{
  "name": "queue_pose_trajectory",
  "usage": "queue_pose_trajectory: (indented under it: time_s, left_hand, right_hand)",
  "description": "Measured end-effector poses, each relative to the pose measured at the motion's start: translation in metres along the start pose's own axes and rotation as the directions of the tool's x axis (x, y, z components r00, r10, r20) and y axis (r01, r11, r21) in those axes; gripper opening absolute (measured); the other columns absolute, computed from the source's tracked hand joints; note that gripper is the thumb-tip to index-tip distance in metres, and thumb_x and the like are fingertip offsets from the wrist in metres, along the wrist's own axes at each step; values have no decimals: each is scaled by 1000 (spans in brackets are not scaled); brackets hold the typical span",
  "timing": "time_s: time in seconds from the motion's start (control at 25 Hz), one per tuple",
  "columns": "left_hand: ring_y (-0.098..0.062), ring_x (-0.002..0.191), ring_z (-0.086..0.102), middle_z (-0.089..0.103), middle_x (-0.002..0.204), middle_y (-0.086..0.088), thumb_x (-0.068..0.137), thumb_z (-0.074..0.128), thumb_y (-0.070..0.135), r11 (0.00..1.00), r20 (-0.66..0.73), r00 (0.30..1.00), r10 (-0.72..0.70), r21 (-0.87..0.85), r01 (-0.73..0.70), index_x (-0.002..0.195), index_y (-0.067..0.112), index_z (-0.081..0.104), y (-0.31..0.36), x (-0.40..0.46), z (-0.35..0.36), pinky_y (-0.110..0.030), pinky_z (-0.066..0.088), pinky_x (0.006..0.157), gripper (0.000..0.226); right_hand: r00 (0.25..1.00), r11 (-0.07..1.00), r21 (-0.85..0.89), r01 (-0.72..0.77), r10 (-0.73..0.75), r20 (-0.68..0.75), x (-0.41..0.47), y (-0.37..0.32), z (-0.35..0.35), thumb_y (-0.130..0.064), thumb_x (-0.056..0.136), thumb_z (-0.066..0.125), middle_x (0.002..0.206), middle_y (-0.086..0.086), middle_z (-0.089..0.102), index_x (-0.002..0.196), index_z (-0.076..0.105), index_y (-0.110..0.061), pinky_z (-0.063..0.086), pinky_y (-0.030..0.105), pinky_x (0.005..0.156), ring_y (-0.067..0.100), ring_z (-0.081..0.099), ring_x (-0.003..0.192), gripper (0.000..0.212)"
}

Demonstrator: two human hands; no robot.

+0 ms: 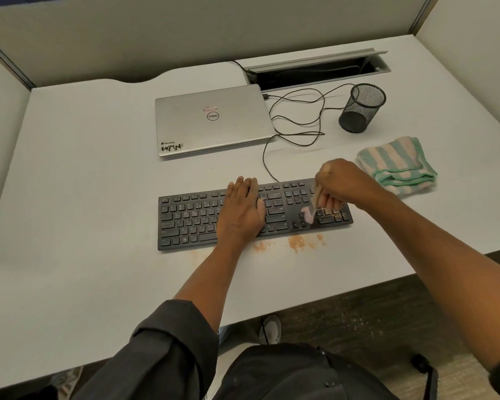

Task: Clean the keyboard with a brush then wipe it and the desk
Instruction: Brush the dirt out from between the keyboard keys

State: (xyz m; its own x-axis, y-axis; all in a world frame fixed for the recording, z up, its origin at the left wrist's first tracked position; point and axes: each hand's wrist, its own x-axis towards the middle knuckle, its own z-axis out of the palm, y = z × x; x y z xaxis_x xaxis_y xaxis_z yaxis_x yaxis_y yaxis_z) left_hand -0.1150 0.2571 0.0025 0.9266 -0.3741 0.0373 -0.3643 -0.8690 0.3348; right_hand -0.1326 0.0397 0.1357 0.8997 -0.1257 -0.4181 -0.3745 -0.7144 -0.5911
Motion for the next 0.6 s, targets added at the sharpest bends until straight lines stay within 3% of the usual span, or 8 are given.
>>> queue_pose_trajectory:
  time_s: [0.16,0.24,0.4,0.44,0.6]
  left_hand:
    - [-29,154,16,31,162,-16,106,31,32,1000,4,1000,0,-8,0,158,5,26,1,0,-1,-40,3,128,59]
    - [-29,154,17,31,162,-16,106,31,32,1000,9,1000,1,-10,-1,158,5,26,1,1,-2,-41,3,128,59]
    - [-28,154,16,30,162,-16,106,30,33,1000,17,1000,-1,-2,1,158,5,25,0,1,-1,-41,4,128,59]
    - [-28,155,16,30,163,-16,106,29,33,1000,18,1000,-1,-3,1,158,5,25,0,0,-1,-41,4,128,59]
    - [-29,155,16,30,163,-16,106,28,34,1000,19,1000,1,3,-1,158,5,24,0,1,-1,-41,4,128,60]
  right_hand:
    - [960,965,203,166,-111,-257,6,-5,12,-16,96,43,68,10,73,91,61,-9,51,30,47,24,66,53,20]
    - [965,979,151,137,-97,-244,6,-5,21,-16,95,42,68,10,73,91,61,-8,51,33,51,25,66,54,21]
    - [999,999,-48,25,-23,27,-5,-7,14,-12,94,40,65,14,73,78,67,2,43,23,44,28,64,52,34]
    - [999,998,-52,28,-26,32,-5,-8,12,-12,94,40,64,13,73,78,68,2,43,23,43,29,64,52,35]
    - [969,984,90,152,-131,-208,-2,-10,15,-18,96,40,70,4,74,94,63,-11,52,32,56,25,69,60,24]
